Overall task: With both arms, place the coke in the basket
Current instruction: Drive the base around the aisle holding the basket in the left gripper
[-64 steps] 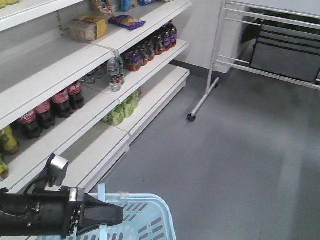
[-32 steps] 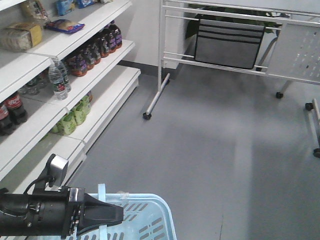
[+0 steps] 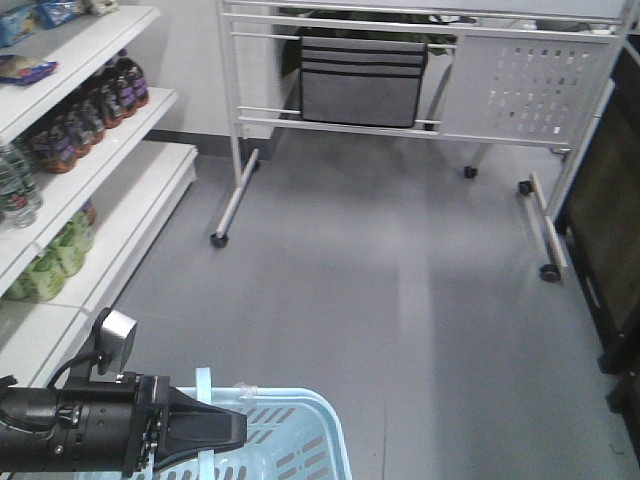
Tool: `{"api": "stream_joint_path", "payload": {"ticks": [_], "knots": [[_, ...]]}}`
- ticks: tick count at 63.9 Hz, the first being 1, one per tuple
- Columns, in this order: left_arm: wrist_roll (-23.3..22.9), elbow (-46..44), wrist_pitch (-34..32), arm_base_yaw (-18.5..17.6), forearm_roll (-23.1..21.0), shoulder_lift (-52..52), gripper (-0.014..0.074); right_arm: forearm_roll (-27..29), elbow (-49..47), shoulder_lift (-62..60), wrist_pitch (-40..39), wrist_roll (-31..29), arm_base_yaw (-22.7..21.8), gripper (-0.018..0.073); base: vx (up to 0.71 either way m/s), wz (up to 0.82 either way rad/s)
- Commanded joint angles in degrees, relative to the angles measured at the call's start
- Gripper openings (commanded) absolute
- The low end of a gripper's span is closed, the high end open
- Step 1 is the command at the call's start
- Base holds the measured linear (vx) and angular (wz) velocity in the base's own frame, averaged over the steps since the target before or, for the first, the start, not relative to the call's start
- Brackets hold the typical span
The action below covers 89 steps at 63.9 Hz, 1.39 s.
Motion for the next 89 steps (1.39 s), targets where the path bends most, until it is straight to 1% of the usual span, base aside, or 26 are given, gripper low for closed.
{"api": "stream_joint_path", "payload": {"ticks": [1,48,89], "knots": [[0.3,-0.7,4.5,-0.2,-5.8,-2.0,-0.0006,-0.4,0.6,-1.0,-4.3,-0.3,-0.1,-0.0005,0.03,-0.32],[0.3,-0.7,4.5,-0.2,-5.8,-2.0,-0.0006,-0.4,0.6,-1.0,-4.3,-0.3,-0.1,-0.0005,0.06,-0.29],[0.3,-0.7,4.5,-0.2,-5.8,-2.0,-0.0006,-0.4,0.6,-1.0,-4.3,-0.3,-0.1,-0.0005,0.17,0.03]]}}
